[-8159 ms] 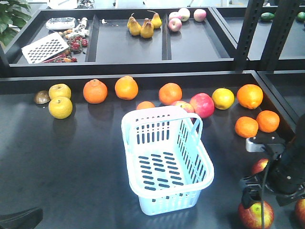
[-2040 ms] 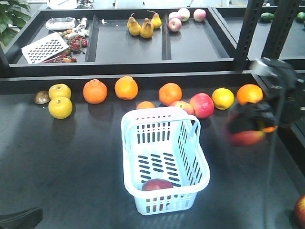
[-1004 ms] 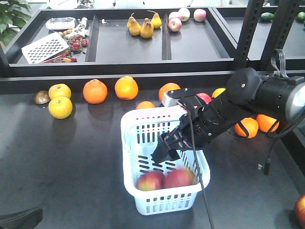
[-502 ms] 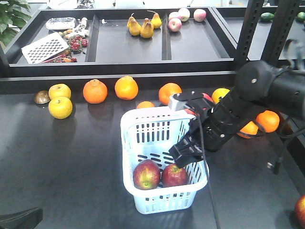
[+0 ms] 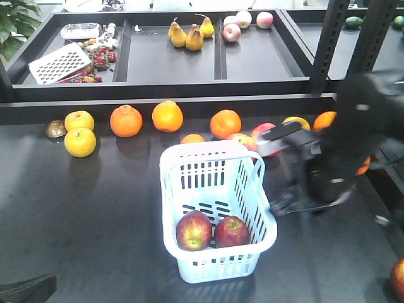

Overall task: Pick three apples into basket with both arms
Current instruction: 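Carry the second apple over the basket and release it, then withdraw the right gripper and reach toward a third red apple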

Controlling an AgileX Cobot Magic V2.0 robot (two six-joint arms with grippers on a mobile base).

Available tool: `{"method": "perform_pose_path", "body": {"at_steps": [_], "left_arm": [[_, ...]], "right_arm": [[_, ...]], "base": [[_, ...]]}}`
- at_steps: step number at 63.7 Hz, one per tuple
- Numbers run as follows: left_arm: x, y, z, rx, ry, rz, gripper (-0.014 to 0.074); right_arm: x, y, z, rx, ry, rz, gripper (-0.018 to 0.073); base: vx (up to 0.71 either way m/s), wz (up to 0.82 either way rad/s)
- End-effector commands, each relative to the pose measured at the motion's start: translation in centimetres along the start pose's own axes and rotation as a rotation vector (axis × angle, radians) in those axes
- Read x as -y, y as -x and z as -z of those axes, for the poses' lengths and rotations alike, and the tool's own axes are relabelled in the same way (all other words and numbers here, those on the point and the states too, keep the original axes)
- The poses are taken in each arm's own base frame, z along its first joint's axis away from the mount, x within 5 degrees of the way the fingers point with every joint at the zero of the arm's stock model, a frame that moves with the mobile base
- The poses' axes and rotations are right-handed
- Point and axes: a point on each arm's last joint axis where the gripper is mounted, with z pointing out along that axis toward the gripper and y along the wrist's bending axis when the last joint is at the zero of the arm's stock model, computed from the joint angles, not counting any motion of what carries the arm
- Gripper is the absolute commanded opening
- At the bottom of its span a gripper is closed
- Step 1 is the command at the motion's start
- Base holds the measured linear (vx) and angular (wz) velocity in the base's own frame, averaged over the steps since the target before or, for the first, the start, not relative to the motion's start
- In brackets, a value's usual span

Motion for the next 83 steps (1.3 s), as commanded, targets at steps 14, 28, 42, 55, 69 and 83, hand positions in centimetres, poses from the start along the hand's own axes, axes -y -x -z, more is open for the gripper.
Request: {"method": "perform_pose_path", "body": {"at_steps": [14, 28, 42, 55, 69, 83], "left_arm": [[0.1, 1.5, 0.2, 0.096, 0.000, 0.018, -0.0006], [0.1, 1.5, 0.2, 0.096, -0.001, 0.022, -0.0006], [0.2, 1.5, 0.2, 0.097, -0.006, 0.044, -0.0006], [0.2, 1.5, 0.2, 0.097, -0.006, 0.044, -0.0006], [0.2, 1.5, 0.2, 0.097, -0.006, 0.044, -0.0006], [0.2, 1.5, 0.2, 0.097, -0.006, 0.044, -0.0006]], "right_arm": [[3.0, -9.0, 2.0, 0.155, -0.393, -0.290, 0.0001], [7.0, -13.2, 0.9, 0.096, -0.359, -0.526, 0.0091], [14.1, -16.0, 0.5, 0.041, -0.262, -0.786, 0.0357], [16.4, -17.4, -1.9, -0.021, -0.160, -0.925, 0.0567], [16.8, -16.4, -3.6, 0.012, -0.063, -0.876, 0.0589], [18.2, -15.6, -6.4, 0.032, -0.030, -0.872, 0.0589]], "base": [[0.00, 0.00], [0.00, 0.00], [0.00, 0.00], [0.00, 0.00], [0.00, 0.00], [0.00, 0.00]]}}
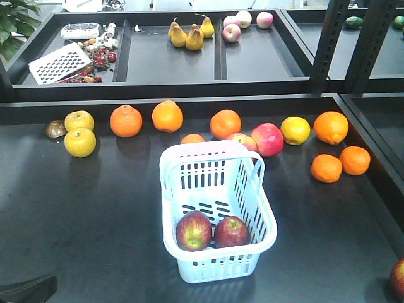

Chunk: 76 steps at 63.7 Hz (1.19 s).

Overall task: Pick three apples into basket with both arms
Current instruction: 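Withdraw the right gripper and reach toward a third red apple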

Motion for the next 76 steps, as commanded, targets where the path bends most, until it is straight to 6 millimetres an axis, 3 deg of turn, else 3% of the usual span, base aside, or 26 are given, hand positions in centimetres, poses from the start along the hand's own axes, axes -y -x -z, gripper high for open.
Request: {"method": "perform_pose_path", "body": {"at_steps": [1, 25, 58, 76], "left_arm": [[0.2, 1.5, 0.2, 0.097, -0.002, 0.020, -0.0006], [0.2, 1.5, 0.2, 0.097, -0.002, 0.020, -0.0006], [0.2, 1.5, 0.2, 0.097, -0.002, 0.020, -0.0006], [0.2, 1.5, 0.2, 0.097, -0.002, 0.020, -0.0006]], "right_arm": [[0.3, 1.3, 0.1, 0.074, -0.006, 0.013, 0.0589], [1.1, 2.5, -4.2, 0.011, -0.004, 0.050, 0.0589], [1.4, 3.2, -5.4, 0.043, -0.018, 0.052, 0.0589], [1.6, 3.2, -7.4, -0.013, -0.006, 0.044, 0.0589]], "base": [[0.00, 0.00], [0.00, 0.00], [0.00, 0.00], [0.00, 0.00]]}}
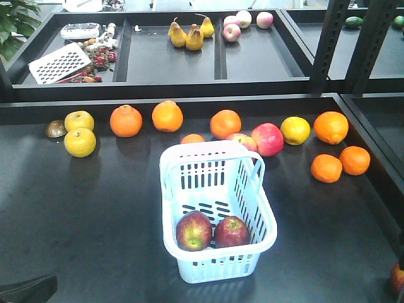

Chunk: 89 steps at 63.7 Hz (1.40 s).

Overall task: Pick three apples into basket with both arms
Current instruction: 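Withdraw the right gripper and reach toward a third red apple, then close the right gripper on the third red apple and lift it, then carry the third apple over the basket and open the right gripper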

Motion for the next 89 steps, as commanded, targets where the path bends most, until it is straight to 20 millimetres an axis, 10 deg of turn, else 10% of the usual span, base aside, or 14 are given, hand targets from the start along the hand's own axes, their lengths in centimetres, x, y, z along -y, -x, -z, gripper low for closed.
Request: {"method": "perform_pose_path", "body": {"at_steps": [1, 18, 36, 53, 73, 89], "left_arm": [[0.2, 1.5, 0.2, 0.097, -0.002, 0.020, -0.0006], [0.2, 1.5, 0.2, 0.097, -0.002, 0.020, -0.0006], [0.2, 1.5, 0.2, 0.097, -0.002, 0.020, -0.0006], [0.2, 1.5, 0.2, 0.097, -0.002, 0.020, -0.0006], [0.1, 1.5, 0.2, 0.098, -0.002, 0.020, -0.0006], [0.1, 1.5, 0.2, 0.102, -0.001, 0.020, -0.0006]], "right_arm": [[0.2, 0.7, 0.7, 0.047, -0.006, 0.002, 0.0589], [0.4, 0.8, -1.0, 0.010, 0.007, -0.014, 0.0542], [-0.4, 0.7, -0.6, -0.002, 0.085, -0.025, 0.0221], [-3.4, 1.4, 6.7, 0.216, 0.316, 0.084, -0.0013], [-15.2, -2.9, 15.2, 0.378, 0.630, 0.477, -0.0001], [-25.2, -5.1, 14.9, 0.529, 0.666, 0.671, 0.0059]], "base": [[0.00, 0.00], [0.00, 0.00], [0.00, 0.00], [0.00, 0.00], [0.00, 0.00], [0.00, 0.00]]}}
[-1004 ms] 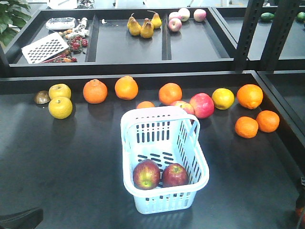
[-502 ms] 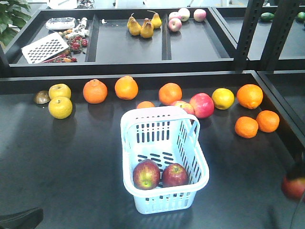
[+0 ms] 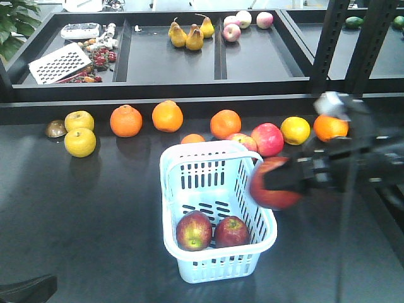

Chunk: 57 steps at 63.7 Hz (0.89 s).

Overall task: Pick three apples into basket with both arms
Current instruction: 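Carry the third apple over the basket and open the right gripper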

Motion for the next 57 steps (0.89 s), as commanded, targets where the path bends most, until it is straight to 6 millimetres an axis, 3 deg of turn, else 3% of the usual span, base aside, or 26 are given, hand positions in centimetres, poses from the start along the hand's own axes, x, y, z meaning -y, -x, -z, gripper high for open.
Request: {"method": "perform_pose_path", "body": {"at_steps": [1, 7, 21, 27, 47, 57], "left_arm": [[0.1, 1.5, 0.2, 0.100, -0.001, 0.020, -0.0006], [0.1, 1.5, 0.2, 0.100, -0.001, 0.020, -0.0006], [0.1, 1.5, 0.2, 0.100, -0.001, 0.020, -0.0006], [0.1, 1.5, 0.2, 0.100, -0.001, 0.020, -0.0006], [0.1, 1.5, 0.2, 0.100, -0.001, 0.020, -0.0006], [0.1, 1.5, 0.2, 0.100, -0.001, 0.020, -0.0006]], "right_arm": [[-2.2, 1.8, -1.4, 0.127, -0.029, 0.075, 0.0070], [-3.0, 1.9, -3.6, 0.135, -0.027, 0.086, 0.0189], [-3.3, 1.7, -7.9, 0.141, -0.075, 0.137, 0.0624], [-3.0, 1.7, -8.7, 0.142, -0.101, 0.135, 0.0717], [-3.3, 1.4, -8.6, 0.109, -0.074, 0.220, 0.0675], [-4.2, 1.2, -7.9, 0.088, -0.016, 0.235, 0.0538]], "base": [[0.00, 0.00], [0.00, 0.00], [0.00, 0.00], [0.00, 0.00], [0.00, 0.00], [0.00, 0.00]]}}
